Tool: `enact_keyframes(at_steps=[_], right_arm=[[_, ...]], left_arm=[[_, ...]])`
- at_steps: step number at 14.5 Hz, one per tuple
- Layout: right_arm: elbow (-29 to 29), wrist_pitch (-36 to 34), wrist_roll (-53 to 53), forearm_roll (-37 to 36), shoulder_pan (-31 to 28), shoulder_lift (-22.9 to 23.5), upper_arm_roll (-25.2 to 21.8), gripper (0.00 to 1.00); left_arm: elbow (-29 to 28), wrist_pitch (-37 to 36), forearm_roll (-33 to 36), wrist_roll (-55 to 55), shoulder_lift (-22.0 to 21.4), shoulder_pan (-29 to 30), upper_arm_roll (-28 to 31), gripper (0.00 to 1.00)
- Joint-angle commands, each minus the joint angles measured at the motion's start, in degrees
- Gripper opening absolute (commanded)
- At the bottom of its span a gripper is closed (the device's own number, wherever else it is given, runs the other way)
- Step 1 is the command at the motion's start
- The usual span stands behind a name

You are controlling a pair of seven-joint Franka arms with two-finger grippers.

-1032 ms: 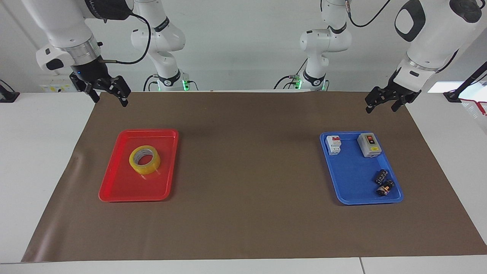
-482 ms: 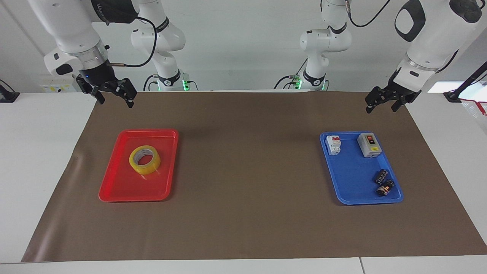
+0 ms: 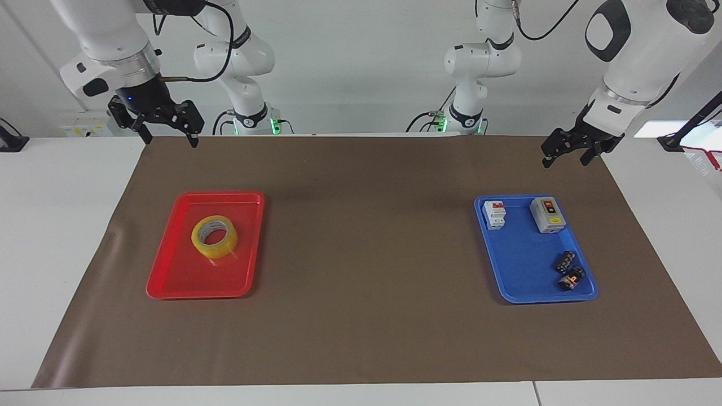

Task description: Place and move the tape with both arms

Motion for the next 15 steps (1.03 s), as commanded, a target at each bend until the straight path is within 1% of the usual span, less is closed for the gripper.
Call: enact_keyframes(at_steps=[1,6,15], right_arm=[[1.2,-0.1,-2.3,-0.4,-0.6,1.0,0.2,1.00],[0.8,-0.1,-5.2,-0.5,-0.2,0.9,0.2,1.00],[0.8,-0.3,-4.5,-0.4,-0.3,0.9,0.1,1.00]], left_arm=[[-0.7,-0.2,-1.1,0.4,-1.0,0.2,0.1,1.00],[-0.7,-0.2,-1.1,0.4,-1.0,0.2,0.1,1.00],[-0.7,-0.2,-1.1,0.4,-1.0,0.2,0.1,1.00]])
